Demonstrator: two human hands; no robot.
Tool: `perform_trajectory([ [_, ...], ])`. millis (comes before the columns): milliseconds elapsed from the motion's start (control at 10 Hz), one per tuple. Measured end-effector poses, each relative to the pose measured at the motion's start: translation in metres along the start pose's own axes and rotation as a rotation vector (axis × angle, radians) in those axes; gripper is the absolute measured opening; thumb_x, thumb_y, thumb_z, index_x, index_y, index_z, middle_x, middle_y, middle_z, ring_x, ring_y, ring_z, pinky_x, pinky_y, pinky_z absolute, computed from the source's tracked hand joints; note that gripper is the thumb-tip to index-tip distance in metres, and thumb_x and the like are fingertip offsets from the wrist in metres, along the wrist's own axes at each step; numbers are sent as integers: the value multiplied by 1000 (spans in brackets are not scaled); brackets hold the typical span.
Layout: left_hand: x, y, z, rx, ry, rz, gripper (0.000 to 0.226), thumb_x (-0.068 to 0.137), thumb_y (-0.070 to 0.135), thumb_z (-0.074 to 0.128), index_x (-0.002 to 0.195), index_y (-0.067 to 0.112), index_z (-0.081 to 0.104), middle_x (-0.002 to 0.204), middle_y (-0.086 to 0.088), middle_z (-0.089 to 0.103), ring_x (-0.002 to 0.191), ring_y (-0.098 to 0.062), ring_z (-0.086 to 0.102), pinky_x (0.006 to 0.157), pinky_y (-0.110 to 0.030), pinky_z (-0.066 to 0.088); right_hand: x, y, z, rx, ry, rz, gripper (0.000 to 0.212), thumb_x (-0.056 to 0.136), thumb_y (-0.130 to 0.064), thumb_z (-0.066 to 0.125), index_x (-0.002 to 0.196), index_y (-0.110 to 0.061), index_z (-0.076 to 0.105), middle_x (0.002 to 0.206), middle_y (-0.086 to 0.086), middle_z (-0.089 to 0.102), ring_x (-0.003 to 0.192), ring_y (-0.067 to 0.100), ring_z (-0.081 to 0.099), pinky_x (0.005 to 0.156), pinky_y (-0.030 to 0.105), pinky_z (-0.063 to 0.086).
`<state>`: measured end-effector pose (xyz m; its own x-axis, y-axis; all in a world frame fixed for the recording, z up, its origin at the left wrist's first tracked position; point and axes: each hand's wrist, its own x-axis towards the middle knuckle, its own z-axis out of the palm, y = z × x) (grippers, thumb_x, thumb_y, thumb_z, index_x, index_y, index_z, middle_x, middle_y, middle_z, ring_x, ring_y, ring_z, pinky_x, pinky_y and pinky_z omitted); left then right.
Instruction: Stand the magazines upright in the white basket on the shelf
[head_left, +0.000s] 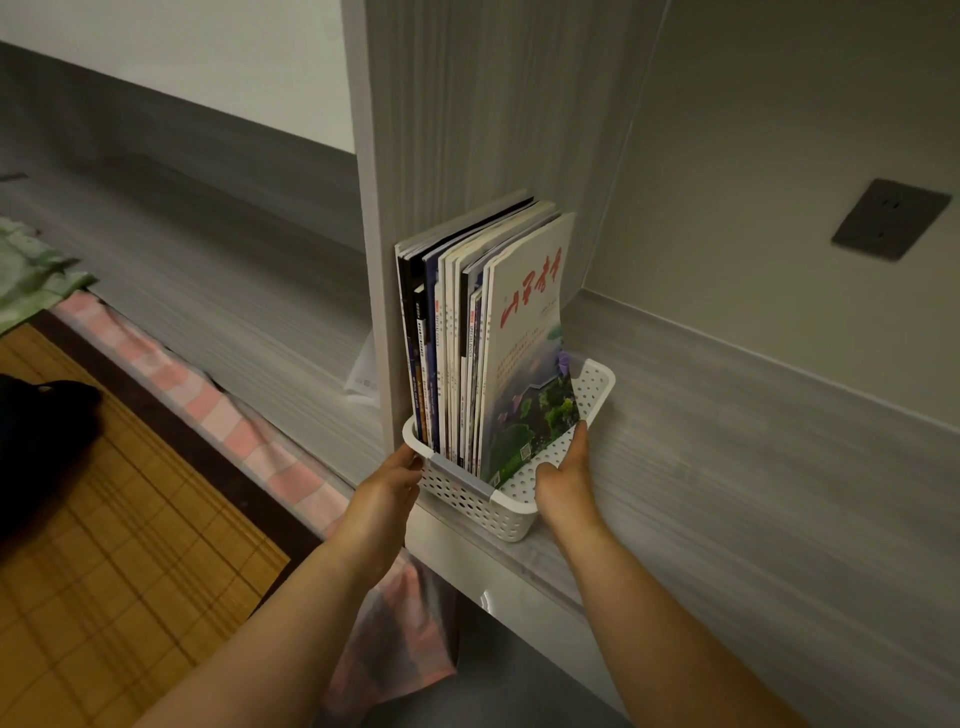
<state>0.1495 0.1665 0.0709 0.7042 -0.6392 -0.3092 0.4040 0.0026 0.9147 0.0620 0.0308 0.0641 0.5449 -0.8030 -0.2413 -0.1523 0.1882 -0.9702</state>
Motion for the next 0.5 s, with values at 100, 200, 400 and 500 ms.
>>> perform_trajectory([
  [100, 4, -3, -5, 89, 118, 2, 35, 92, 8, 37, 124, 15, 49, 134, -9, 45, 128, -27, 37, 111, -38, 24, 2, 1, -8, -47, 8, -42, 74, 86, 13, 36, 144, -23, 8, 146, 13, 31, 127, 29, 41, 96, 38, 43],
  [200, 0, -6, -14, 189, 241, 59, 30, 90, 7, 40, 116, 6, 55, 119, -13, 55, 108, -25, 50, 94, -34, 36, -1, -3, -16, -172, 76, -94, 60, 88, 0, 46, 141, -16, 23, 143, 11, 35, 121, 21, 44, 91, 25, 42],
  [400, -16, 2, -19, 300, 302, 135, 25, 88, 0, 41, 103, 1, 60, 88, -7, 61, 86, -23, 52, 86, -35, 39, -12, -16, -40, -373, 97, -127, 33, 89, -7, 45, 122, -7, 50, 128, 16, 53, 114, 27, 52, 87, 27, 40],
  [500, -24, 13, -19, 429, 280, 190, 24, 88, 2, 41, 101, 5, 60, 79, 0, 59, 82, -19, 53, 84, -34, 40, -25, -26, -55, -392, 90, -170, 26, 89, -8, 45, 113, -7, 56, 119, 13, 60, 98, 17, 54, 80, 22, 39],
])
